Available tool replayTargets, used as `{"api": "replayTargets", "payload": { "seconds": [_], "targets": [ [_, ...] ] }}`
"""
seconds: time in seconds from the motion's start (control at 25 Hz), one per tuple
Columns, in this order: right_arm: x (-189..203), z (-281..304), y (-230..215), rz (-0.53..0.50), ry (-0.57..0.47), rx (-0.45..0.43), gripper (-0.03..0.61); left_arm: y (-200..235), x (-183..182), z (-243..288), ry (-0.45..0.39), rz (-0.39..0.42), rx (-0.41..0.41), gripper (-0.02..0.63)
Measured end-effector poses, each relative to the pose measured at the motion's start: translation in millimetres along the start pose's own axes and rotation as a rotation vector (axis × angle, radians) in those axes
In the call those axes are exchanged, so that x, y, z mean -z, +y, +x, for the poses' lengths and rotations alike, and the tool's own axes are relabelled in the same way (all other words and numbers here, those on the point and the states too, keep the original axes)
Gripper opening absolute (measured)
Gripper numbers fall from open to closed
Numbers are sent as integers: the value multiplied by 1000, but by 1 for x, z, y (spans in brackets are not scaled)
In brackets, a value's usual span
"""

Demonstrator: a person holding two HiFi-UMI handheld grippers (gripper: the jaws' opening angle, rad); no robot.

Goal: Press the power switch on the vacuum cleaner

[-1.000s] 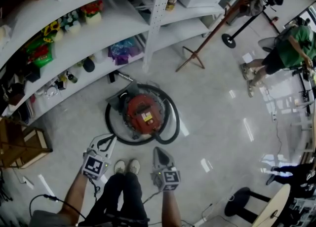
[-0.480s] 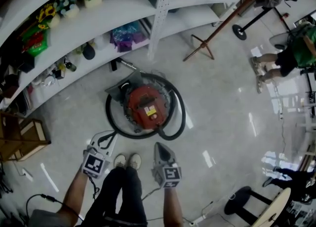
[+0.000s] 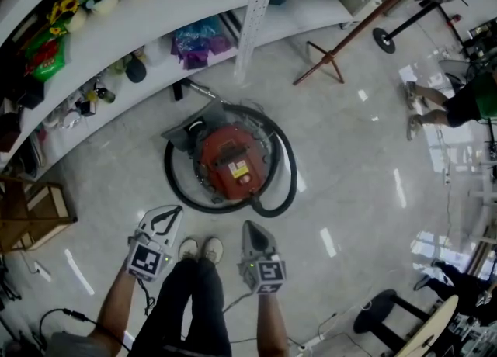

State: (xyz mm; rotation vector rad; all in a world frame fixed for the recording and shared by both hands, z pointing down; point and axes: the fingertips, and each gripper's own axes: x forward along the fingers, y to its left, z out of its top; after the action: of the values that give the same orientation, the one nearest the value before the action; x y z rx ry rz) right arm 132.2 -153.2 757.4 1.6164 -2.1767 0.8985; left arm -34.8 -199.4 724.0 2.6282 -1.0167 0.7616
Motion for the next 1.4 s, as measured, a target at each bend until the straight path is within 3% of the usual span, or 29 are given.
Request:
{"api": "replayTargets", "payload": {
  "seconds": [0.8, 1.4],
  "targets": [
    [47, 67, -31, 12, 42, -7, 12, -3, 64, 35, 58, -40, 29, 6],
    [66, 117, -56, 23, 67, 6, 12, -4, 79, 36, 81, -61, 21, 6]
  ]
}}
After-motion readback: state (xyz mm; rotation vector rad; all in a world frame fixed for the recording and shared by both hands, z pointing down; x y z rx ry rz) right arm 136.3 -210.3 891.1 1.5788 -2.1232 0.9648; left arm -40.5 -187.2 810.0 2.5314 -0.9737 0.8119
